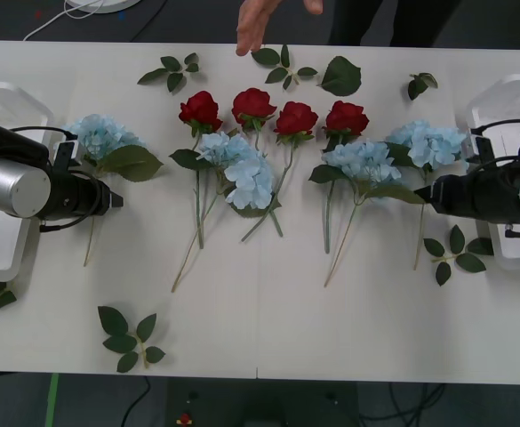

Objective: Place the red flowers into the right box and the blue flowers into the left box. If a person shows an open palm, hand one flower to the person first, then continue sorting.

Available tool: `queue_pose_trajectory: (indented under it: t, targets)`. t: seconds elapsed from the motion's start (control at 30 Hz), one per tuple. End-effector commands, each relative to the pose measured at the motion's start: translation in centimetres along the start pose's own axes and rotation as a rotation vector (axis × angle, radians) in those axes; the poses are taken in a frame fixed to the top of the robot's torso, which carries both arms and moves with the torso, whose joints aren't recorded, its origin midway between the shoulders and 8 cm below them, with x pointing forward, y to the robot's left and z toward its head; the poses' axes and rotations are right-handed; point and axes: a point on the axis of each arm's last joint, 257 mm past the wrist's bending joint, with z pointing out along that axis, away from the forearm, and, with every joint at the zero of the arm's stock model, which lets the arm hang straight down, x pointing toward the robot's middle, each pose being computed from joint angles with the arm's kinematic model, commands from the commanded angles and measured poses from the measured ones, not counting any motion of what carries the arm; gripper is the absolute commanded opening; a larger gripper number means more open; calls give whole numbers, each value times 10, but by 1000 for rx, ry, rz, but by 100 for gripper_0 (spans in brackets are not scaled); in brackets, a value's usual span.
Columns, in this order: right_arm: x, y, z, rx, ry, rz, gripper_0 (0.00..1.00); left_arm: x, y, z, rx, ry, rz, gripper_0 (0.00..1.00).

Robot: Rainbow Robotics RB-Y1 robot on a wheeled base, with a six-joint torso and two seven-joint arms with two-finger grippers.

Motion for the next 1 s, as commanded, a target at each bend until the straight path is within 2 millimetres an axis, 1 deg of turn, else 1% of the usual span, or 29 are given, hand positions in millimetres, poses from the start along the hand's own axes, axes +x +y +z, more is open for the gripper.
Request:
queue_pose_trajectory:
  t: [0.03, 0.23, 0.43, 0.57, 0.73, 0.77, 0.8, 0.83, 0.87, 0.9, 1.0]
  targets:
    - [-20, -2, 7, 4, -46, 62, 100, -5, 25, -7, -47, -9, 71, 100]
    - [-24, 4, 25, 15, -52, 74, 100, -5, 25, -7, -47, -9, 71, 100]
    - [-35, 17, 37, 34, -66, 50, 100, -5, 25, -7, -47, -9, 71, 100]
    - [-41, 26, 40, 31, -64, 46, 100, -5, 25, -7, -47, -9, 71, 100]
    - [-45, 30, 40, 32, -71, 29, 100, -5, 25, -7, -47, -9, 71, 100]
    - [-45, 31, 40, 30, -72, 29, 93, -5, 25, -7, -47, -9, 71, 100]
    - [-46, 31, 40, 32, -73, 28, 66, -5, 25, -7, -47, -9, 71, 100]
    - [-46, 32, 40, 30, -73, 26, 27, -5, 25, -7, -47, -9, 71, 100]
    - [-47, 33, 40, 29, -74, 26, 9, -5, 25, -7, -47, -9, 71, 100]
    - [-47, 33, 40, 30, -75, 27, 0, -5, 25, -7, -47, -9, 71, 100]
    - [-47, 33, 41, 31, -75, 22, 0, -5, 25, -7, -47, -9, 71, 100]
